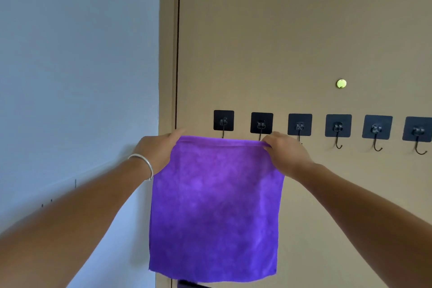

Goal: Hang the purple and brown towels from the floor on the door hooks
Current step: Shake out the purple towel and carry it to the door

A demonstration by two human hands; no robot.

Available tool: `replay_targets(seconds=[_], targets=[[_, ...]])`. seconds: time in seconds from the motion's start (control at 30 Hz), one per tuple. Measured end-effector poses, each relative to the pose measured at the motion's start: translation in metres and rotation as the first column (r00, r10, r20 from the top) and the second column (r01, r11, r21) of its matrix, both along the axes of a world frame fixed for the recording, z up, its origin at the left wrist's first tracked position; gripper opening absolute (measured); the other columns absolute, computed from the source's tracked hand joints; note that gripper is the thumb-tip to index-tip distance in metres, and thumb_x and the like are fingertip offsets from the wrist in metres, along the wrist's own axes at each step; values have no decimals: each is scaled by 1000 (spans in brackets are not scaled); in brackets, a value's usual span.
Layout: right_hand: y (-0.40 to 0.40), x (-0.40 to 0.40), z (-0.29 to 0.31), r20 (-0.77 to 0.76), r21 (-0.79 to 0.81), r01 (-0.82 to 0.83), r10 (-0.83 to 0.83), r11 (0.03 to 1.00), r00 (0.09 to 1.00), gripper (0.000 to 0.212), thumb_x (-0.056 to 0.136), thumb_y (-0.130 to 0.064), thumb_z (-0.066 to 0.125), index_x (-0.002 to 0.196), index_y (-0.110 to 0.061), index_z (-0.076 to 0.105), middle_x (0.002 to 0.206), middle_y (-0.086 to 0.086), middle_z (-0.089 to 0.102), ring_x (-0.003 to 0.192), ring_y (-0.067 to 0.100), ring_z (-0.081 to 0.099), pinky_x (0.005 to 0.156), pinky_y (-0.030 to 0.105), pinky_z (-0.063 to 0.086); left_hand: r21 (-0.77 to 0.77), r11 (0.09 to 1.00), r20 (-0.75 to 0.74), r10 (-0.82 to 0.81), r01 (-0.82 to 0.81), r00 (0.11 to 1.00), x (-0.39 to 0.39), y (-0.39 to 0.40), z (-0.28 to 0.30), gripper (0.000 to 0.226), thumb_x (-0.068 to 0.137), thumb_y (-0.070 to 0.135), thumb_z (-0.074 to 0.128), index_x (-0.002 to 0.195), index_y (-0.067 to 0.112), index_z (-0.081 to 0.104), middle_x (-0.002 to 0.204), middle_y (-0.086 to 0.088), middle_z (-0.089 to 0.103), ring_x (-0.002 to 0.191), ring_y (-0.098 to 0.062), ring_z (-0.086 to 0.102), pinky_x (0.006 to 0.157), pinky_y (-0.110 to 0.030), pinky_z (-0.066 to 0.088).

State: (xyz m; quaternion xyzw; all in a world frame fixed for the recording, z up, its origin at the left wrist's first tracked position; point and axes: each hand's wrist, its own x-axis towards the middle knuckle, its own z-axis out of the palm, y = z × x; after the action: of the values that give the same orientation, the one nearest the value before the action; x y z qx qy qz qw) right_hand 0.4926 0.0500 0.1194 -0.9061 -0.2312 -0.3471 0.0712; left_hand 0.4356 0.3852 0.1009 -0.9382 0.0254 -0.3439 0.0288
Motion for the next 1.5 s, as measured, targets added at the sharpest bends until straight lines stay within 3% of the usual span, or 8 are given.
replay_targets(seconds=[0.13, 0.33, 0.53, 0.67, 0.83, 1.07, 1.37, 1.5], targets=[[1, 8, 8, 78, -267, -71, 95, 961, 992, 43, 83, 6, 40, 114, -24, 44, 111, -2, 48, 80, 23, 46, 57, 32, 35, 260, 964, 6, -61, 57, 998, 10, -3, 6, 63, 85, -2, 44, 143, 24, 35, 150, -4, 36, 83, -37, 63, 69, -40, 51], [12, 23, 18, 123, -574, 24, 57, 819, 991, 51, 93, -9, 40, 136, -36, 39, 129, 1, 37, 106, 24, 49, 66, 32, 37, 266, 964, -126, 45, -10, 991, 27, -6, 18, 59, 96, 10, 42, 148, 35, 33, 147, -2, 34, 119, -26, 52, 90, -41, 46], [41, 38, 34, 79, -468, 144, -121, 872, 990, 58, 93, -10, 41, 145, -32, 26, 119, 6, 40, 92, 27, 54, 62, 35, 38, 342, 938, -34, 76, -60, 997, 72, -12, 35, 75, 92, 15, 52, 150, 44, 14, 140, -7, 41, 103, -24, 61, 73, -32, 47], [61, 48, 28, 36, -458, 215, -223, 863, 974, 49, 92, -8, 44, 139, -20, 34, 119, 8, 43, 90, 28, 59, 58, 35, 34, 298, 955, -73, 29, -6, 997, 93, -26, 26, 31, 86, 63, 44, 102, 39, 56, 88, -3, 64, 72, -21, 61, 58, -29, 43], [81, 58, -7, -21, -405, 206, -234, 891, 972, 46, 92, -8, 45, 137, -14, 35, 120, 9, 48, 96, 31, 61, 63, 37, 39, 54, 995, -84, -76, 80, 994, 103, -38, -13, 63, 90, 12, 40, 146, 37, 27, 127, 0, 48, 100, -26, 56, 72, -27, 36], [92, 64, -62, -161, -361, 146, -216, 921, 963, 51, 99, -23, 40, 147, -24, 23, 121, 8, 48, 95, 33, 60, 67, 36, 43, -215, 954, -146, -242, 208, 959, 105, -58, -70, 35, 91, 16, 50, 124, 30, 49, 116, 6, 58, 100, -19, 58, 83, -27, 46], [90, 54, -88, -47, -331, 172, -198, 928, 979, 40, 94, -26, 46, 133, -22, 42, 129, 6, 41, 110, 27, 44, 82, 38, 39, -1, 993, -355, -109, 116, 928, 88, -65, -74, 25, 94, 11, 50, 116, 13, 61, 114, -5, 58, 96, -24, 59, 77, -25, 43], [63, 50, -97, -31, -313, 160, -179, 936, 983, 39, 90, -21, 43, 129, -22, 45, 122, 4, 46, 105, 25, 48, 80, 36, 39, -12, 998, -133, -61, 60, 989, 78, -46, -45, 34, 86, 4, 50, 112, 22, 61, 104, 4, 56, 83, -15, 56, 71, -27, 49]])
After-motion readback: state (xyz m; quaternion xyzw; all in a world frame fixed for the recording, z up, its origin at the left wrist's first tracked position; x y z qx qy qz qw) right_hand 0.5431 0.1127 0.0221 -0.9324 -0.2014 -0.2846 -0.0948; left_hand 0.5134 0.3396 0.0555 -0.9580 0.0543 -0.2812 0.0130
